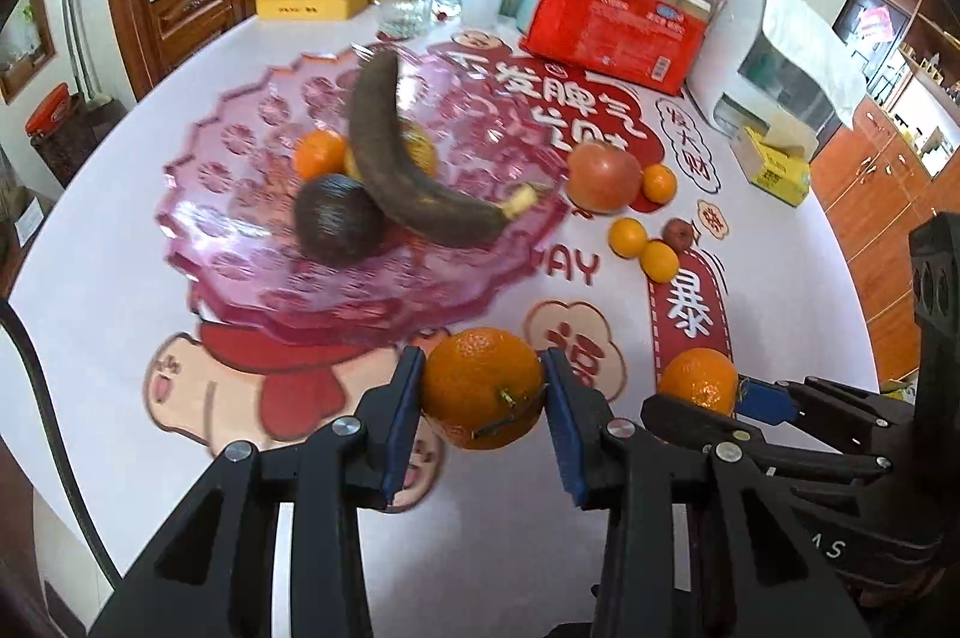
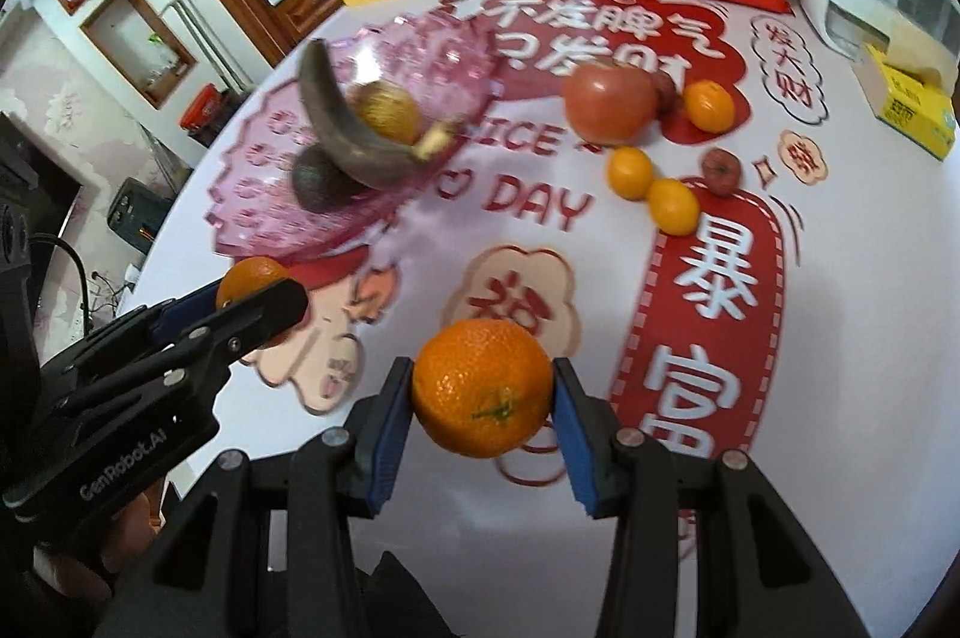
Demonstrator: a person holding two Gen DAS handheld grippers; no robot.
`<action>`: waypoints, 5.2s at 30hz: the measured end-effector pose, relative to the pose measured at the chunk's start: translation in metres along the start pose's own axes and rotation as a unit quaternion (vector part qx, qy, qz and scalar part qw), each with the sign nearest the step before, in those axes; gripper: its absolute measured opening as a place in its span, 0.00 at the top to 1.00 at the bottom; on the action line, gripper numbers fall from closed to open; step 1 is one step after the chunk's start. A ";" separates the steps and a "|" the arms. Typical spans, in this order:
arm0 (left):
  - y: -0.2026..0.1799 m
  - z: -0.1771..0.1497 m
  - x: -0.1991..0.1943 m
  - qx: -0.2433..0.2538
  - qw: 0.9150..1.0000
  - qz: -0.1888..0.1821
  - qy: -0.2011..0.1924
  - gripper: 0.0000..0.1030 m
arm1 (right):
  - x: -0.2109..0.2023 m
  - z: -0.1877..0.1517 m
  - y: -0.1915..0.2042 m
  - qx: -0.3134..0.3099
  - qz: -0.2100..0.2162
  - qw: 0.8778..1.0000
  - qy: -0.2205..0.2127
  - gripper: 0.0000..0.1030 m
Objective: Organize fruits
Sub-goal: 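Carry the mandarin with the left tool while the right tool carries the orange to the bowl, then open the left tool over the bowl while the right tool releases its orange there, then move the left tool to a small orange while the right tool approaches a red lychee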
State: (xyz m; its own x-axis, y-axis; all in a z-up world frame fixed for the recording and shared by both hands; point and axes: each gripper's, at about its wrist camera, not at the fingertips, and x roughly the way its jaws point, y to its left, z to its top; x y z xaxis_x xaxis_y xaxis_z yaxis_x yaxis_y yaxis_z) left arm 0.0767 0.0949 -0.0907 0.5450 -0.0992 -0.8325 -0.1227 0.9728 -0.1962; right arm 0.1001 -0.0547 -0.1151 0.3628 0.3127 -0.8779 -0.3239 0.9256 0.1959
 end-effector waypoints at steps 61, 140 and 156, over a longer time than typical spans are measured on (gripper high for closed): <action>0.169 0.078 -0.001 0.097 0.991 -0.087 0.026 0.20 | 0.040 0.018 0.149 0.164 -0.023 0.977 -0.138 0.38; -0.133 0.087 0.126 -0.115 0.973 0.018 0.199 0.20 | -0.017 0.075 -0.139 -0.386 -0.048 0.906 -0.166 0.38; -0.150 0.086 0.194 -0.113 0.969 0.003 0.218 0.46 | 0.051 0.061 -0.155 -0.406 -0.008 0.906 -0.122 0.53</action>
State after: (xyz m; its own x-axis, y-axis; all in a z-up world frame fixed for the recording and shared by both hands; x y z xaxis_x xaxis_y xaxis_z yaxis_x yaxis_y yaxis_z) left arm 0.2721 -0.0520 -0.1780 0.1476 -0.2212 -0.9640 -0.3307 0.9075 -0.2589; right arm 0.2221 -0.1696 -0.1631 0.5237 0.4307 -0.7351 -0.8164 0.5002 -0.2886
